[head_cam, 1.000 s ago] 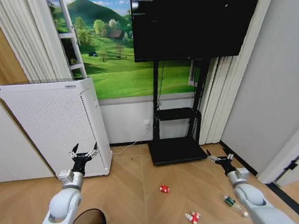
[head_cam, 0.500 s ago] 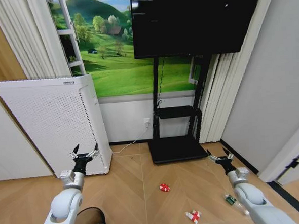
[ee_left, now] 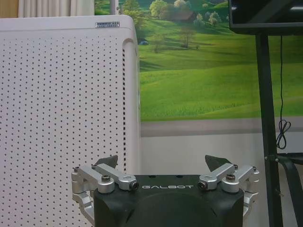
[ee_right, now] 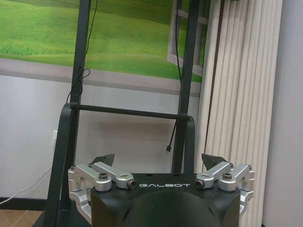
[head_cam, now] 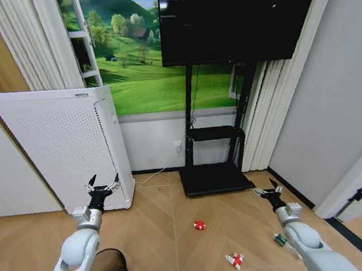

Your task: Pick up the trash bin and place the garbage on the floor into it.

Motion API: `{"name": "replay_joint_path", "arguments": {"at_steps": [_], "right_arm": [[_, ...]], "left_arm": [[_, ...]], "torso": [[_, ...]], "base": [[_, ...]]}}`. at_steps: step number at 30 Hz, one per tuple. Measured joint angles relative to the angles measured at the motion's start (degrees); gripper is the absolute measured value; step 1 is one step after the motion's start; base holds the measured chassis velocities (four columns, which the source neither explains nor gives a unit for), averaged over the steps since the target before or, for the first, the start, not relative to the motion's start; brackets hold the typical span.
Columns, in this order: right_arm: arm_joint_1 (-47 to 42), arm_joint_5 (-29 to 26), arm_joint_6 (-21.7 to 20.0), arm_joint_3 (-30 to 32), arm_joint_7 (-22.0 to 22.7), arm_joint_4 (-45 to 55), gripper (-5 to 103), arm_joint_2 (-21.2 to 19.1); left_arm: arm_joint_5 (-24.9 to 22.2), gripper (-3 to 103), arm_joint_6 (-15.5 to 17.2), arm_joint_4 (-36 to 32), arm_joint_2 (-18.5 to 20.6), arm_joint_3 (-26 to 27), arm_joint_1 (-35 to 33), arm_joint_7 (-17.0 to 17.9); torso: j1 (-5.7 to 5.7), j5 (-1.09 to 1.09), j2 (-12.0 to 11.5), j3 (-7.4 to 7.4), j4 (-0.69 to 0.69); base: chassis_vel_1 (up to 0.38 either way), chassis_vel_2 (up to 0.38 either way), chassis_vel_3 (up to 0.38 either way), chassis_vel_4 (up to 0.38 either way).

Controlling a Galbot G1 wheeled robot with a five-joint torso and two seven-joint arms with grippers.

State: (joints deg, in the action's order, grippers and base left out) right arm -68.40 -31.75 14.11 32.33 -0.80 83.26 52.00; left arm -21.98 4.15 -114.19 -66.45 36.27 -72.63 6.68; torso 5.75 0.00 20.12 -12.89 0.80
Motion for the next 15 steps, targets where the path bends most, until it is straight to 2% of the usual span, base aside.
{"name": "replay_joint_path", "arguments": {"at_steps": [15], "right_arm": [[-1.5,0.1,0.0,0.5,0.0,1.4,100,0.3]], "left_arm": [[0.2,100,0.1,-1.8,0.3,1.7,-3.0,0.0]], "torso": [[-1.11,0.00,-3.5,2.45,0.00]], "base": [[0.000,0.000,0.000,0.000]]}}
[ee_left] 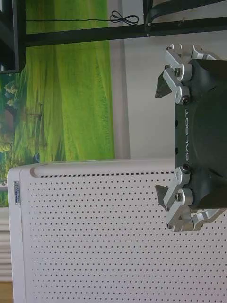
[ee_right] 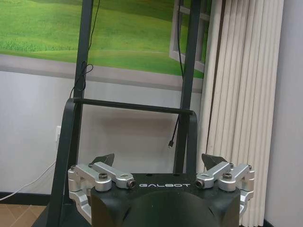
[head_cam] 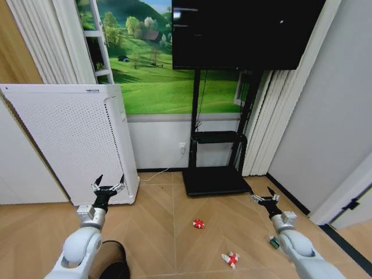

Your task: Pick up the trash bin and place the garbage on the floor into it.

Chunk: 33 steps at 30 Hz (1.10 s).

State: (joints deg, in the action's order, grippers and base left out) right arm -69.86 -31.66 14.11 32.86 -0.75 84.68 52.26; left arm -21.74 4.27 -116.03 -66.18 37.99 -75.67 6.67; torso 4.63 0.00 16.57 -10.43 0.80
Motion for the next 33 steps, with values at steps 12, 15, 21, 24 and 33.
{"name": "replay_joint_path", "arguments": {"at_steps": [12,15,21,24,33], "right_arm": [[-0.4,0.0,0.0,-0.3,0.7,0.9,100,0.4],[-0.5,0.0,0.0,-0.3,0.7,0.9,100,0.5],[-1.1,0.2,0.1,-0.2,0.7,0.9,100,0.9],[-1.2,0.4,0.2,-0.2,0.6,0.9,100,1.0],[-5.8,2.6,3.2,1.3,-0.9,-1.5,100,2.6]], "left_arm": [[0.3,100,-0.1,-2.0,-0.7,2.0,-3.6,-0.2],[0.3,100,-0.1,-2.1,-0.7,2.1,-3.7,-0.2],[0.3,100,0.4,-2.9,-1.1,2.7,-4.9,0.0],[0.5,100,0.3,-4.0,-1.8,4.5,-6.6,0.1],[-1.0,100,2.5,-13.6,-7.9,11.5,-22.7,8.9]], "torso": [[-0.72,0.00,-2.9,2.22,0.00],[-0.81,0.00,-3.3,2.50,0.00],[-1.20,0.00,-4.8,3.61,0.01],[-1.31,-0.01,-5.5,4.14,0.01],[-1.51,0.00,-6.4,4.94,0.02]], "base": [[0.000,0.000,0.000,0.000],[0.000,0.000,0.000,0.000],[0.000,0.000,0.000,0.000],[0.000,0.000,0.000,0.000],[0.000,0.000,0.000,0.000]]}}
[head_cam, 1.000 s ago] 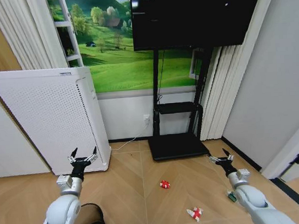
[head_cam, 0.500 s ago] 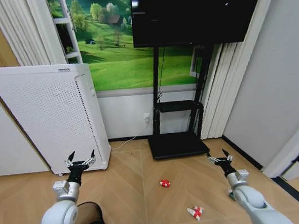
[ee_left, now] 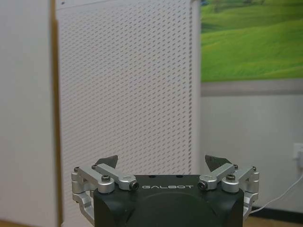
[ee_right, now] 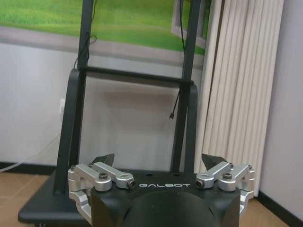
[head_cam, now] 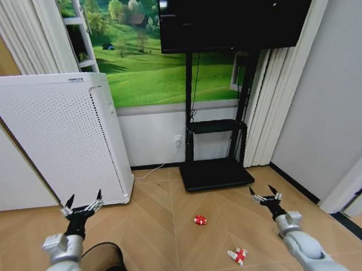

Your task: Pick up the trash bin and place the garbage on the floor into it.

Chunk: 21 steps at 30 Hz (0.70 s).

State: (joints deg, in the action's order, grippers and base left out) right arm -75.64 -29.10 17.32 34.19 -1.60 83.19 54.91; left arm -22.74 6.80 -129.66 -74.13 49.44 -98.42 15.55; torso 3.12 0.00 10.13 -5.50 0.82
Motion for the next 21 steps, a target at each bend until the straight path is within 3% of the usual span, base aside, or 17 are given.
{"name": "replay_joint_path", "arguments": {"at_steps": [5,8,14,21], "right_arm": [[-0.8,2.2,2.9,0.2,-0.9,-4.6,100,2.0],[-1.8,5.4,6.4,0.3,-1.5,-11.1,100,5.6],[-3.1,6.4,10.3,1.1,-2.1,-14.8,100,8.7],[-3.6,3.9,9.7,2.2,-2.1,-11.2,100,6.9]], "left_arm": [[0.5,100,0.6,-2.5,-2.5,1.9,-8.6,1.6],[0.3,100,2.9,-5.1,-5.0,3.9,-15.4,3.6],[2.2,100,2.0,-2.8,-7.6,4.4,-17.4,3.8],[2.2,100,1.2,3.9,-9.7,3.3,-16.9,2.8]], "torso": [[0.00,0.01,0.0,-0.02,-0.04],[0.03,0.02,0.1,-0.10,-0.02],[0.07,0.00,0.3,-0.20,0.01],[0.11,-0.01,0.4,-0.29,-0.02]], "base": [[0.000,0.000,0.000,0.000],[0.000,0.000,0.000,0.000],[0.000,0.000,0.000,0.000],[0.000,0.000,0.000,0.000]]}}
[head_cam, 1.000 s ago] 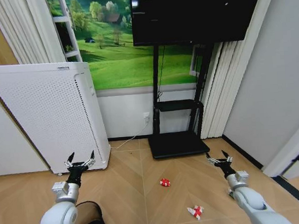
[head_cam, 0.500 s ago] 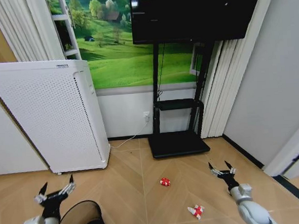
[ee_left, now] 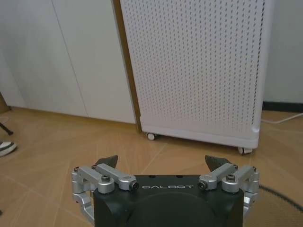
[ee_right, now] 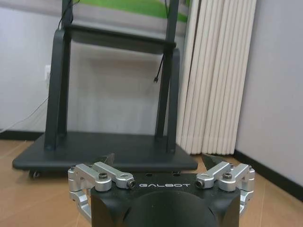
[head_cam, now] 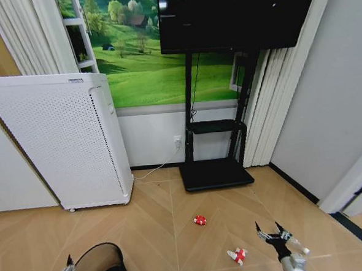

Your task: Pick up the trash bin and place the garbage on the floor into it.

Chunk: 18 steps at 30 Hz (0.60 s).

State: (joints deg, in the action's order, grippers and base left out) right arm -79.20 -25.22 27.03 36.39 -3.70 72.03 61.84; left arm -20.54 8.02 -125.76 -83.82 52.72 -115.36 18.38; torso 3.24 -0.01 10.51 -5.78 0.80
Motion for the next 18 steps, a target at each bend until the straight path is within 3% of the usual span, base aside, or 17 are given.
{"name": "replay_joint_path", "arguments": {"at_steps": [11,18], "right_arm": [[0.5,-4.6,-3.8,2.1,0.7,5.8,100,-5.1],[1.2,-5.0,-3.9,1.8,0.6,5.5,100,-5.3]], "left_arm": [[1.2,100,-0.6,11.5,-0.5,-0.9,4.5,-1.3],[-3.3,102,0.6,14.5,-0.3,-1.0,6.7,-1.3]], "torso": [[0.04,0.01,0.1,-0.10,0.00],[0.05,0.01,0.2,-0.14,0.00]], "base": [[0.000,0.000,0.000,0.000],[0.000,0.000,0.000,0.000]]}}
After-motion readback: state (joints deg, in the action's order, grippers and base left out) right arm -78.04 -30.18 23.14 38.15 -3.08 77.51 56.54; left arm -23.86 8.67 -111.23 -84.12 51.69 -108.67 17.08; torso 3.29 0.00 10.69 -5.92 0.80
